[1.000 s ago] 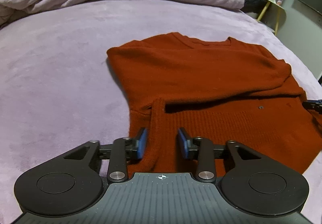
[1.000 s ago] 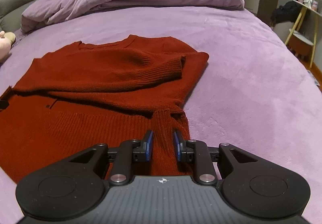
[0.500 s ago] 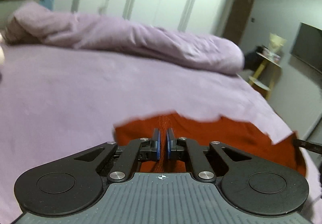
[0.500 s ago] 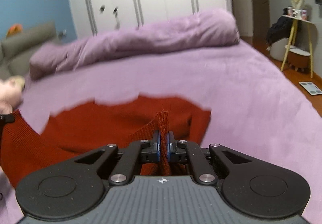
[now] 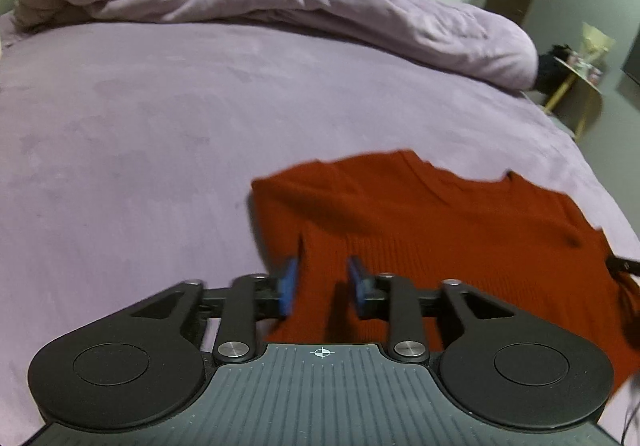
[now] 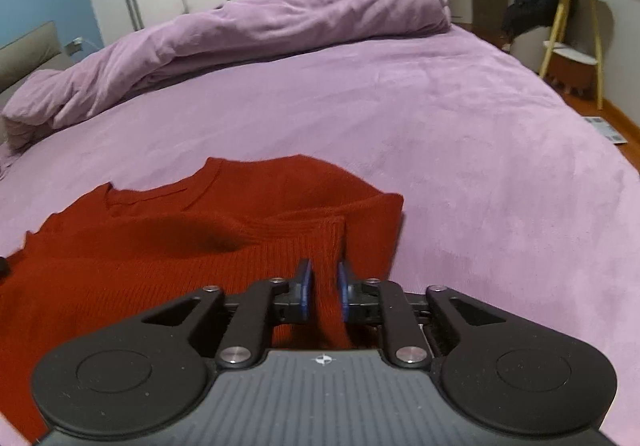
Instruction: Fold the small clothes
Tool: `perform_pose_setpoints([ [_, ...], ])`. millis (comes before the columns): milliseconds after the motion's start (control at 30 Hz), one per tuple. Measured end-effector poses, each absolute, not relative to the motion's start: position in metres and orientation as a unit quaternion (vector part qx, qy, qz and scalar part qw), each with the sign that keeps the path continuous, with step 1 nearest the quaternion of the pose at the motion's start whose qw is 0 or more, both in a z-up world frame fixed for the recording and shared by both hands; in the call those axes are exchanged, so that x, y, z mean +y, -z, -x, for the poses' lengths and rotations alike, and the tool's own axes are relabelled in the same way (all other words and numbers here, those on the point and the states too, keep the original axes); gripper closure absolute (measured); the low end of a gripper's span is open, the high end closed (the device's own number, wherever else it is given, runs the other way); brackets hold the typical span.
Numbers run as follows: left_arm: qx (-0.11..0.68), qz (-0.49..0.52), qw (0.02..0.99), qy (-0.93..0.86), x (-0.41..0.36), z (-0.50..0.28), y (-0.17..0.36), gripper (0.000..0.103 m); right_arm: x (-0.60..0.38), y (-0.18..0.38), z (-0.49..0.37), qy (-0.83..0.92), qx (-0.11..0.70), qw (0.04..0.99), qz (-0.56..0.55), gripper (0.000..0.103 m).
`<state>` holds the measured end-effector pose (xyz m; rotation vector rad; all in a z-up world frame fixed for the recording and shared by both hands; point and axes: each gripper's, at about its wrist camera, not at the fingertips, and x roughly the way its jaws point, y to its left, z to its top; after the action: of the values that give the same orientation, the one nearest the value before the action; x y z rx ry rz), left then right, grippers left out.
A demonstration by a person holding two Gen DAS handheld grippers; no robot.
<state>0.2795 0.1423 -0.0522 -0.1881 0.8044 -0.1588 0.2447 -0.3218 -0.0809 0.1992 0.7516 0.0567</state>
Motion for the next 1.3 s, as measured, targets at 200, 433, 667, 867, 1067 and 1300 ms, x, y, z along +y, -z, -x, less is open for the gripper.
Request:
perform_pose_setpoints([
  [200,0.411,0.111,0.902,0.075,0.139,-0.279,0.067,0.093,-0.317,0.082,-0.243,-0.033,0.363,0.928,-0.076,0.091],
  [433,0.346,0.095,0.930,0.081,0.134,-0.270,0.023,0.095,-0.303,0.063,-0.232,-0.015,0.320,0.947,-0.033,0.099],
  [667,0.245,0.049,0.966,0.064,0.114,-0.298,-0.036,0.095,-0.295,0.008,-0.240,0.009,0.231,0.972,-0.042,0.099],
  [867,0.255,0.007,0.967,0.004,0.089,-0.347,-0.010,0.095,-0.286,0.006,-0.290,0.055,0.217,0.975,-0.015,0.099],
  [1067,0.311,0.009,0.950,-0.035,0.086,-0.358,0.029,0.087,-0.284,0.044,-0.324,0.111,0.260,0.959,-0.004,0.098],
  [1300,0.307,0.018,0.950,0.045,0.047,-0.340,0.052,0.060,-0.223,0.067,-0.300,-0.034,0.268,0.962,-0.035,0.097],
])
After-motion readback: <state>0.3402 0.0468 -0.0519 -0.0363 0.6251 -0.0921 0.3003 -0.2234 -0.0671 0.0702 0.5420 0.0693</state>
